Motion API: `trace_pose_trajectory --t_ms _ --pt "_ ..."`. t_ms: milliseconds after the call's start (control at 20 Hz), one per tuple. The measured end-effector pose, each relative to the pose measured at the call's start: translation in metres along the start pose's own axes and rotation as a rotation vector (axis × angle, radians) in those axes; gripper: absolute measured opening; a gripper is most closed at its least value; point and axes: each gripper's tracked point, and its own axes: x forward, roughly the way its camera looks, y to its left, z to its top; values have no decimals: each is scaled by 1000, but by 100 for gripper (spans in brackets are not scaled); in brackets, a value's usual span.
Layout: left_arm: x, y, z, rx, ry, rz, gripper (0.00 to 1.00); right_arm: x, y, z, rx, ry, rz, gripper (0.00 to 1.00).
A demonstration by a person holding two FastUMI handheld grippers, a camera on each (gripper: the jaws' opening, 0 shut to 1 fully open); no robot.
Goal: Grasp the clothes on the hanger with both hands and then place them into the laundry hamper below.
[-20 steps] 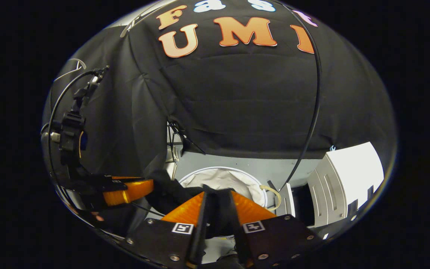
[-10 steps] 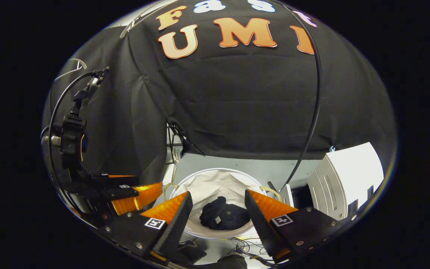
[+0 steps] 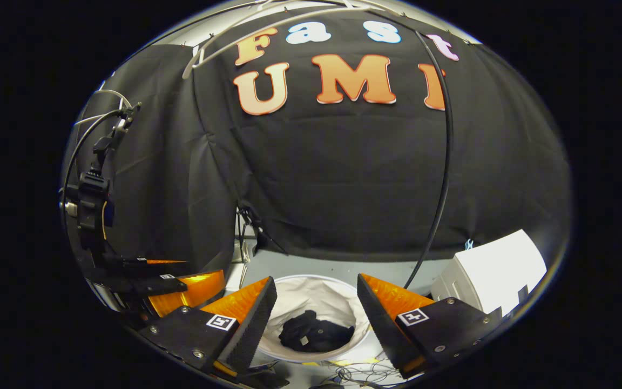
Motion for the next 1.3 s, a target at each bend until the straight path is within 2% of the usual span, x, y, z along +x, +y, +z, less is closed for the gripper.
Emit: trace_pose_trajectory --t_ms 50,100,400,600,800,850,1050,1100,1150,1250,1300 --pt "-8 -2 13 -7 -35 -4 100 -5 2 16 -11 -35 -2 93" --pt "-17 -3 31 -13 -73 -4 98 -11 3 34 -21 -71 -5 93" --pt "-70 -8 125 -27 -288 -24 97 -48 10 127 -21 -271 -2 93" --pt "-107 -16 172 -7 -419 -34 97 -73 11 171 -13 -366 1 93" --pt "-132 -29 196 -53 -500 -80 97 -96 9 197 8 -435 -4 93" --pt "-138 -29 200 -52 -520 -79 100 -100 9 202 20 -448 -1 93" --pt "-149 -15 215 1 -615 -9 93 -106 -4 216 11 -502 -37 92" --pt "-148 -12 217 13 -624 4 93 -108 -7 216 9 -506 -44 92" --pt "-147 -11 218 22 -628 8 95 -108 -10 218 14 -510 -46 100" --pt "-149 -11 218 17 -640 14 100 -109 -13 220 31 -519 -52 100" --pt "-150 -13 220 9 -646 6 98 -108 -14 219 32 -520 -57 100"
